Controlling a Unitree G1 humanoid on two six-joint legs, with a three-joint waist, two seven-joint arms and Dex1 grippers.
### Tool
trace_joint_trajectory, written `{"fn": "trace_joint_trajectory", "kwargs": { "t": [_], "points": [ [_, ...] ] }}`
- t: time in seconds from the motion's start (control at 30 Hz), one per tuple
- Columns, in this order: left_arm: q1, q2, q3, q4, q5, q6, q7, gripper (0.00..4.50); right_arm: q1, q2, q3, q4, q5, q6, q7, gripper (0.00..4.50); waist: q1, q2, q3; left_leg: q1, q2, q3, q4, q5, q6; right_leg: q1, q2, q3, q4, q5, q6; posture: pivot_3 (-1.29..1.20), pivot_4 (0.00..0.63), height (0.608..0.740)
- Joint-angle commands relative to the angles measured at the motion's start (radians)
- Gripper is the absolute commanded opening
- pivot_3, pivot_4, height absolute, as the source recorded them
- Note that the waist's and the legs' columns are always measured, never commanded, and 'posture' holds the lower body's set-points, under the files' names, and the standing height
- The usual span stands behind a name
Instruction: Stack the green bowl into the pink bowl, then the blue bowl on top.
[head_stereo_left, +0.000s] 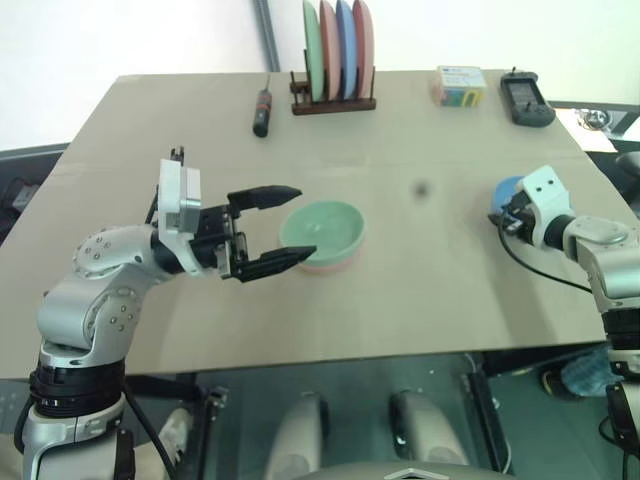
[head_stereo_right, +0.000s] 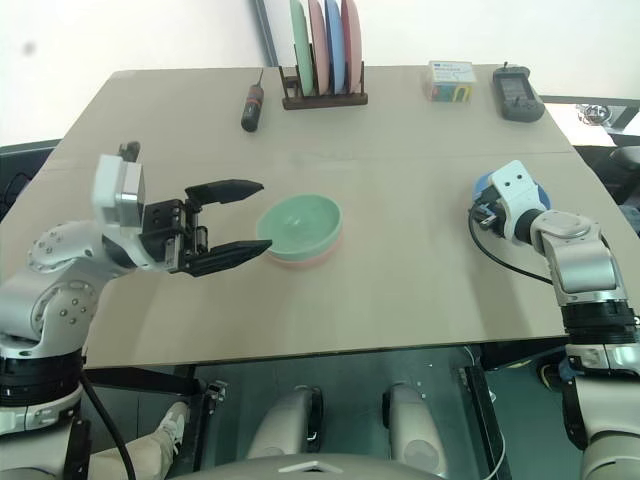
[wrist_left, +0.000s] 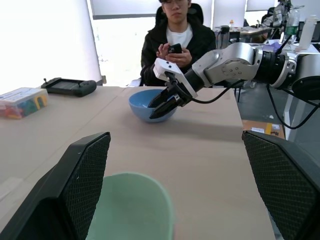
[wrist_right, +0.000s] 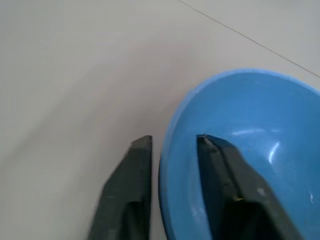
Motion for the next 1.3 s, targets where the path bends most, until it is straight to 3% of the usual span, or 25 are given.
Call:
{"fn": "trace_joint_trajectory", "kwargs": {
  "t": [0.03, 0.13, 0.2, 0.37, 0.6, 0.67, 0.7, 0.77, 0.9, 0.93, 0.97, 1.0, 1.2, 1.3],
  "points": [
    [0.024, 0.009, 0.044, -0.047, -0.018, -0.006, 0.023, 4.50, -0.016, -0.017, -0.005, -0.042, 0.002, -0.023, 0.019, 0.02, 0.000, 0.000, 0.000, 0.000, 0.000, 0.000, 0.000, 0.000, 0.000, 0.000, 0.000, 0.000, 0.000, 0.000, 0.000, 0.00, 0.150, 0.740],
    [0.061, 0.009, 0.064, -0.050, -0.015, -0.013, 0.038, 4.50, -0.006, -0.025, -0.013, -0.186, 0.082, -0.031, 0.118, 0.02, 0.000, 0.000, 0.000, 0.000, 0.000, 0.000, 0.000, 0.000, 0.000, 0.000, 0.000, 0.000, 0.000, 0.000, 0.000, 0.00, 0.150, 0.740],
    [0.105, 0.013, 0.090, -0.041, -0.012, -0.015, 0.041, 4.50, -0.022, 0.000, -0.025, -0.411, 0.266, 0.069, 0.218, 0.02, -0.007, 0.002, 0.001, 0.000, 0.000, 0.000, 0.000, 0.000, 0.000, -0.001, 0.000, 0.000, 0.000, 0.000, 0.000, 0.00, 0.150, 0.740],
    [0.196, 0.033, 0.152, -0.035, -0.005, -0.024, 0.033, 4.50, -0.086, 0.125, 0.070, -0.708, 0.478, 0.234, 0.195, 0.02, -0.009, 0.001, 0.001, 0.001, 0.007, -0.003, -0.002, 0.000, 0.000, -0.001, 0.006, -0.001, 0.001, 0.000, 0.000, 0.00, 0.150, 0.740],
    [0.280, 0.074, 0.218, -0.038, -0.021, -0.013, 0.001, 4.50, -0.157, 0.288, 0.311, -0.627, 0.383, 0.161, 0.151, 0.02, 0.005, 0.000, 0.000, 0.000, 0.007, -0.001, 0.001, 0.000, 0.000, -0.001, 0.006, -0.001, 0.001, -0.003, -0.005, 0.00, 0.150, 0.740],
    [0.291, 0.076, 0.229, -0.052, -0.032, -0.004, 0.007, 4.50, -0.185, 0.329, 0.347, -0.488, 0.295, 0.074, 0.118, 0.75, 0.002, -0.001, 0.000, 0.000, 0.007, -0.001, 0.001, 0.000, 0.000, -0.001, 0.006, -0.001, 0.000, -0.002, -0.005, 0.00, 0.150, 0.740],
    [0.300, 0.079, 0.235, -0.061, -0.038, 0.001, 0.006, 4.50, -0.199, 0.337, 0.365, -0.412, 0.240, 0.013, 0.101, 0.78, 0.001, -0.001, 0.000, 0.000, 0.007, -0.001, 0.001, 0.000, 0.000, -0.001, 0.006, -0.001, 0.000, -0.002, -0.005, 0.00, 0.150, 0.740],
    [0.311, 0.084, 0.246, -0.074, -0.046, 0.008, 0.012, 4.50, -0.212, 0.345, 0.372, -0.320, 0.191, -0.054, 0.105, 1.80, 0.003, -0.001, 0.000, 0.000, 0.007, -0.001, 0.000, 0.000, 0.000, -0.002, 0.006, -0.001, 0.001, -0.002, -0.005, 0.00, 0.150, 0.740],
    [0.326, 0.093, 0.270, -0.096, -0.059, 0.042, 0.054, 4.50, -0.182, 0.329, 0.341, -0.376, 0.225, -0.041, 0.151, 3.56, 0.002, -0.001, 0.000, -0.001, 0.007, -0.001, -0.001, 0.000, 0.000, -0.002, 0.006, -0.001, 0.000, -0.002, -0.005, 0.00, 0.150, 0.740],
    [0.333, 0.101, 0.270, -0.104, -0.059, 0.061, 0.067, 4.50, -0.167, 0.320, 0.323, -0.411, 0.245, -0.024, 0.155, 3.64, 0.002, -0.001, 0.000, -0.001, 0.007, -0.001, -0.002, 0.000, 0.000, -0.003, 0.006, -0.001, 0.000, -0.002, -0.005, 0.00, 0.150, 0.740],
    [0.337, 0.106, 0.269, -0.113, -0.056, 0.072, 0.078, 4.50, -0.154, 0.314, 0.302, -0.443, 0.264, -0.008, 0.154, 4.29, 0.001, -0.001, 0.000, -0.001, 0.007, -0.001, -0.003, 0.000, 0.000, -0.003, 0.006, -0.001, 0.000, -0.002, -0.005, 0.00, 0.150, 0.740],
    [0.349, 0.112, 0.267, -0.130, -0.048, 0.070, 0.077, 4.50, -0.138, 0.302, 0.271, -0.481, 0.291, 0.014, 0.152, 4.45, 0.001, -0.001, 0.000, -0.001, 0.007, -0.002, -0.003, 0.000, 0.000, -0.003, 0.006, -0.001, 0.000, -0.002, -0.005, 0.00, 0.150, 0.740],
    [0.384, 0.093, 0.276, -0.168, 0.024, 0.019, 0.137, 4.50, 0.006, 0.135, 0.040, -0.667, 0.448, 0.146, 0.163, 4.45, 0.009, -0.001, 0.000, 0.000, 0.007, -0.001, -0.003, 0.000, 0.000, -0.002, 0.006, -0.001, 0.000, -0.003, -0.006, 0.00, 0.150, 0.740],
    [0.441, 0.147, 0.292, -0.172, 0.113, 0.050, 0.171, 4.50, 0.113, 0.022, -0.116, -0.681, 0.540, 0.201, 0.200, 4.45, 0.007, -0.001, 0.000, 0.000, 0.007, -0.001, -0.002, 0.000, 0.000, -0.002, 0.006, -0.001, 0.000, -0.003, -0.006, 0.00, 0.150, 0.740]
  ]
}}
